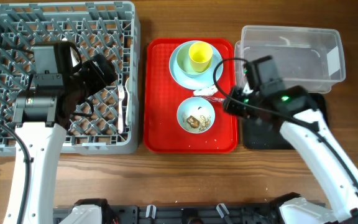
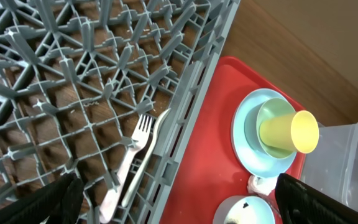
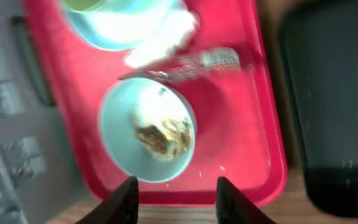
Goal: Sort waste into correct bins and load items into the dishwasher rack
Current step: 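Reach the right gripper to the tissue and wrapper and grasp them, then carry the tissue and wrapper into the clear bin and release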
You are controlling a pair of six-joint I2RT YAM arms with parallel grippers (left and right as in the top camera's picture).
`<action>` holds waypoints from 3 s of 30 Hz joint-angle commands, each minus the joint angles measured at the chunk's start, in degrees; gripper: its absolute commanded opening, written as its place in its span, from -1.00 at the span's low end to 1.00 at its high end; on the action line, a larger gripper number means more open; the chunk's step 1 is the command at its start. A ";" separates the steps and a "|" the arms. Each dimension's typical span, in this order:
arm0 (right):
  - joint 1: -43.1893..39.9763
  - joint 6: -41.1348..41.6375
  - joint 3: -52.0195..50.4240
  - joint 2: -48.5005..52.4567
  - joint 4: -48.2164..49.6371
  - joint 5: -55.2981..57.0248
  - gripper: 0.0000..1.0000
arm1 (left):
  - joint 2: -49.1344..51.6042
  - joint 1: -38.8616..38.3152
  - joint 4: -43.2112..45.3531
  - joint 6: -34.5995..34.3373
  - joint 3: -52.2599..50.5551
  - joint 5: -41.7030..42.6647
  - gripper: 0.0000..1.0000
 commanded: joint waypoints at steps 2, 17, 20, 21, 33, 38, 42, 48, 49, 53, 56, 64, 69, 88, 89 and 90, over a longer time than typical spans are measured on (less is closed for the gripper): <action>2.89 22.01 -10.19 0.04 13.49 9.27 -0.16 | 0.07 0.28 0.17 -0.72 0.07 0.50 1.00; 7.82 33.75 -13.51 13.18 31.36 10.80 -0.06 | 0.07 0.28 0.17 -0.72 0.07 0.50 1.00; 8.28 33.75 -13.51 15.17 32.57 13.55 -0.10 | 0.07 0.28 0.17 -0.72 0.07 0.50 1.00; 8.28 33.68 -13.51 15.34 32.54 15.78 -0.10 | 0.07 0.28 0.17 -0.72 0.07 0.50 1.00; 8.28 35.78 -13.51 16.37 33.16 21.66 0.03 | 0.07 0.28 0.17 -0.72 0.07 0.50 1.00; 8.28 36.50 -13.51 18.47 34.86 21.33 -0.04 | 0.04 0.28 0.17 -0.72 0.07 0.50 1.00; 8.28 36.26 -13.51 18.99 35.26 21.35 -0.55 | 0.07 0.28 0.17 -0.72 0.07 0.50 1.00; 8.28 32.74 -13.49 12.96 38.14 20.11 -0.91 | 0.04 0.28 0.17 -0.72 0.07 0.50 1.00; 8.24 30.03 -13.49 9.05 39.56 20.83 -0.91 | 0.07 0.28 0.17 -0.72 0.07 0.50 1.00; 7.80 19.89 -13.46 -2.73 44.50 21.38 -0.91 | 0.07 0.28 0.15 -0.72 0.07 0.50 1.00; 5.38 16.81 -13.46 -11.78 43.69 26.62 -0.91 | 0.04 0.28 0.17 -0.72 0.07 0.50 1.00; -13.29 13.00 -13.46 -8.70 41.97 29.73 -0.91 | 0.04 0.28 0.17 -0.72 0.07 0.50 1.00; -24.59 7.74 -13.44 -0.87 47.95 18.69 -0.89 | 0.07 0.28 0.17 -0.72 0.07 0.50 1.00; -22.95 -16.63 18.51 10.97 15.50 0.13 0.19 | 0.07 0.28 0.15 -0.72 0.07 0.50 1.00; -21.40 -18.51 21.24 10.97 12.17 0.09 0.18 | 0.04 0.28 0.17 -0.72 0.07 0.50 1.00; -17.84 -22.21 24.87 11.04 7.76 0.11 0.07 | 0.07 0.28 0.17 -0.72 0.07 0.50 1.00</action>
